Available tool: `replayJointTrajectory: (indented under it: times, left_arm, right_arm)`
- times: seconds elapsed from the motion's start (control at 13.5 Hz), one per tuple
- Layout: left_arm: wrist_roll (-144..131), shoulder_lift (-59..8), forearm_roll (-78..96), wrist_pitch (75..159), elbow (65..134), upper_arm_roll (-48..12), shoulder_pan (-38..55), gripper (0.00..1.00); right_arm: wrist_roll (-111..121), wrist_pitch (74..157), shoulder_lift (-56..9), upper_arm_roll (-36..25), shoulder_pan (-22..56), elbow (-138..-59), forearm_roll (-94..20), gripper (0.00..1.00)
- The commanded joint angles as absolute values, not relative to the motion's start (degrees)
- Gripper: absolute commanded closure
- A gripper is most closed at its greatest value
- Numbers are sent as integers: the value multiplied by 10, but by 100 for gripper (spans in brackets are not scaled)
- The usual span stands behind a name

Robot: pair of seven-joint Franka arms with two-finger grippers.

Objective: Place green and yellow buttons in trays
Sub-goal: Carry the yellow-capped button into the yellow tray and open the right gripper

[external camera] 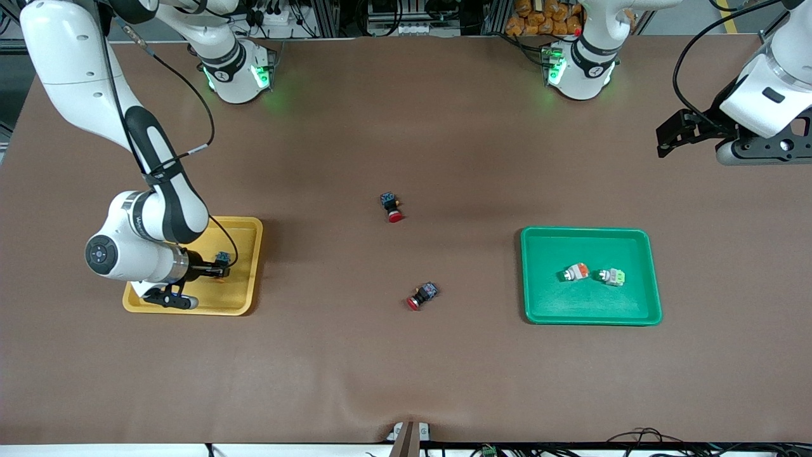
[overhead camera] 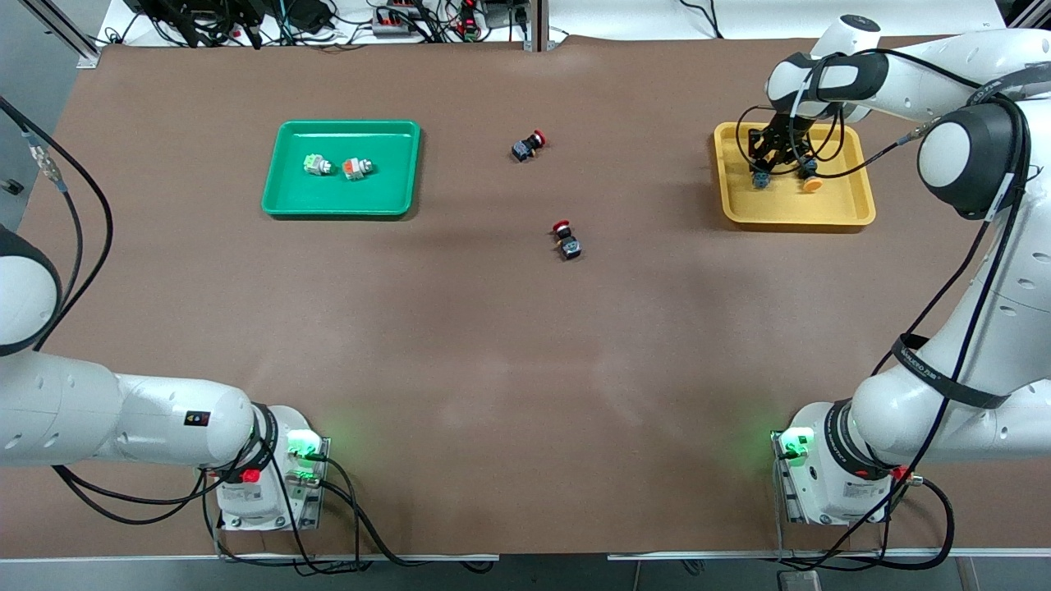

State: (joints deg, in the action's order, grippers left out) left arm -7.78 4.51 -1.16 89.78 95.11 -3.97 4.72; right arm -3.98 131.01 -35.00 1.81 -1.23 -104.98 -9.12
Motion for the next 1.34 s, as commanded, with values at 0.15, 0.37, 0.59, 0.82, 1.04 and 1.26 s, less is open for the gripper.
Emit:
replayJointTrajectory:
  times: [0.15, 0.37, 0.59, 0.82, 1.04, 1.26]
  left_arm:
    - [-72, 55, -4, 893, 956, -39, 44, 0]
    - [-72, 54, -6, 893, 954, -39, 45, 0]
    - [-72, 54, -7, 893, 954, -39, 45, 0]
    - [-72, 54, -7, 894, 954, -39, 45, 0]
    - [-73, 55, -7, 894, 952, -40, 46, 0]
    - [-73, 50, -8, 893, 931, -40, 46, 0]
  right_arm:
    - [-36, 1303, -332, 25, -17, -1063, -91, 0]
    - [-36, 1246, -329, 26, -13, -1003, -91, 0]
    - [-36, 1133, -329, 34, -14, -889, -94, 0]
    - [-34, 1059, -330, 68, -18, -777, -92, 0]
    - [-25, 974, -328, 79, -26, -676, -91, 0]
    - [-25, 876, -310, 77, -18, -612, -43, 0]
